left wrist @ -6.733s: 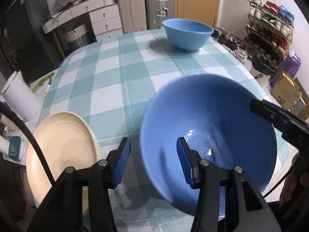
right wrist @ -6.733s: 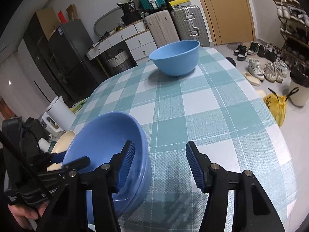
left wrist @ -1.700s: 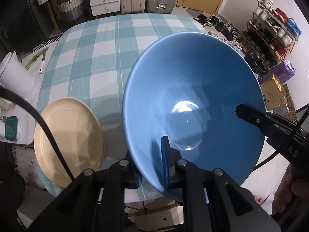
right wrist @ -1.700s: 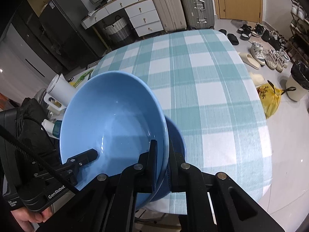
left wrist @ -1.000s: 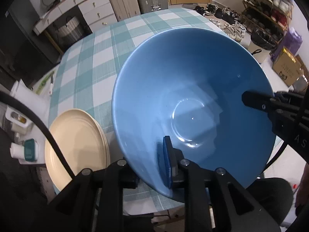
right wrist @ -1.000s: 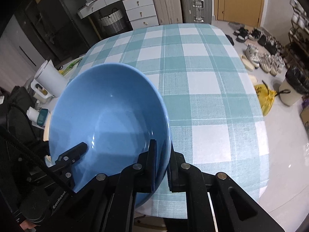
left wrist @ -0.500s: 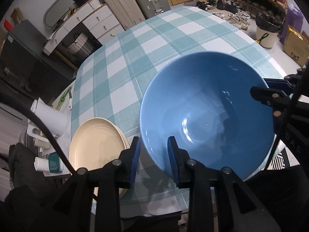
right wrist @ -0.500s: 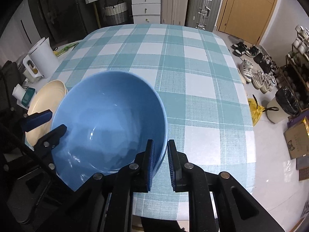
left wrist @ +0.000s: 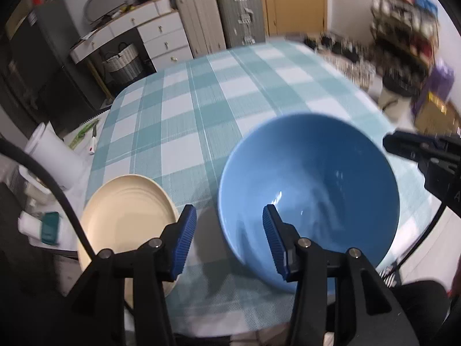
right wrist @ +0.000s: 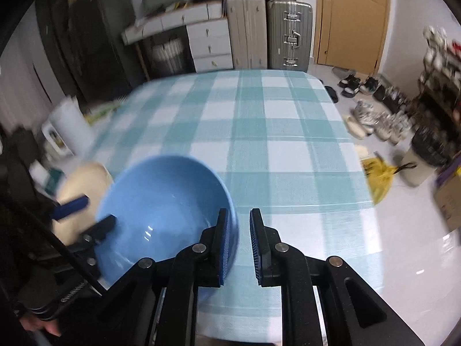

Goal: Organize plates and bowls

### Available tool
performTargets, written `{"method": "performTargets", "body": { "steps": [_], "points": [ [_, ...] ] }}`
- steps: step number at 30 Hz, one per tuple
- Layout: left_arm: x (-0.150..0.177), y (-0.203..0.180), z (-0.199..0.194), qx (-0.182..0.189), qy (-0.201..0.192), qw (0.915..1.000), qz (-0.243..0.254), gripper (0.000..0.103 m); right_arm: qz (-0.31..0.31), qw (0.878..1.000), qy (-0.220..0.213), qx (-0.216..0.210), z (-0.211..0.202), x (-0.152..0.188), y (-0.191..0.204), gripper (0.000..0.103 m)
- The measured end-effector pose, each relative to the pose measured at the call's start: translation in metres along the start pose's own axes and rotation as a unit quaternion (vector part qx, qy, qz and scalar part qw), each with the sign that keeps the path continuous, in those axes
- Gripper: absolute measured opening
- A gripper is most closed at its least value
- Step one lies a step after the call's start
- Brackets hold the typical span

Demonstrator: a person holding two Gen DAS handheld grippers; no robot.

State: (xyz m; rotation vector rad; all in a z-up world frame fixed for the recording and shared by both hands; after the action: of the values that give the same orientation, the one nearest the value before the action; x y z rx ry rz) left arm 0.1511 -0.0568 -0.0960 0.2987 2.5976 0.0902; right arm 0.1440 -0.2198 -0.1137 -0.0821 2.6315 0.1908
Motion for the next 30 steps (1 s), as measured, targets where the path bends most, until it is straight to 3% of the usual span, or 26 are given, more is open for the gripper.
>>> {"method": "performTargets", "body": {
  "steps": [5,10,13,15,17,19,21,24,27,29,30],
  "points": [
    [0.000,0.002,0.016,0.011,-0.008,0.9996,-0.024,0.050,-0.010,1.000,0.022,-0.005,0.028,0.007,0.002,0.015],
    [0.004,0.004,0.038,0.053,0.002,0.9966,-0.063,0.050,0.022,0.998,0.031,-0.044,0.050,0.010,0.001,0.015],
    [0.006,0.009,0.046,0.050,0.004,0.9958,-0.077,0.050,0.044,0.996,0.040,-0.061,0.061,0.012,0.000,0.015],
    [0.007,0.008,0.049,0.049,0.008,0.9963,-0.071,0.050,0.047,0.997,0.024,-0.061,0.058,0.007,0.000,0.016],
    [0.004,0.006,0.043,0.053,-0.015,0.9966,-0.061,0.050,0.040,0.997,-0.009,-0.061,0.049,0.001,0.003,0.018],
    [0.003,0.003,0.040,0.044,-0.033,0.9976,-0.042,0.050,0.029,0.996,-0.052,-0.060,0.040,-0.002,0.006,0.029],
    [0.002,0.000,0.038,0.040,-0.033,0.9983,-0.027,0.050,0.024,0.994,-0.097,-0.051,0.030,-0.002,0.007,0.065],
    [-0.004,-0.002,0.025,0.035,-0.060,0.9975,-0.015,0.050,0.025,0.987,-0.159,-0.016,0.011,0.001,0.002,0.074],
    [-0.013,0.005,-0.004,0.023,-0.119,0.9925,-0.016,0.055,0.006,0.979,-0.201,-0.036,-0.013,-0.001,0.006,0.086],
    [-0.016,0.010,-0.016,0.019,-0.146,0.9889,-0.022,0.073,-0.010,0.971,-0.238,-0.035,-0.028,-0.001,0.007,0.088],
    [-0.018,0.013,-0.020,0.016,-0.156,0.9872,-0.026,0.088,-0.016,0.969,-0.245,-0.034,-0.032,-0.002,0.008,0.090]
  ]
}}
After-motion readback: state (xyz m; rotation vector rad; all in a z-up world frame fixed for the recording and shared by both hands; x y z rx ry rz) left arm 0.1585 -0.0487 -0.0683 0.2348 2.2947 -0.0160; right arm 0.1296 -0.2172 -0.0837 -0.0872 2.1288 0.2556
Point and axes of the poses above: each gripper's, at about its wrist camera, not at the fingertips, and z roughly the way its jaws point, y to its left, x to its underside, the point moved 10 cm from there along z, roughly the way its jaws point, and after that the axes turned 4 degrees about y, right-handed, at the moved point
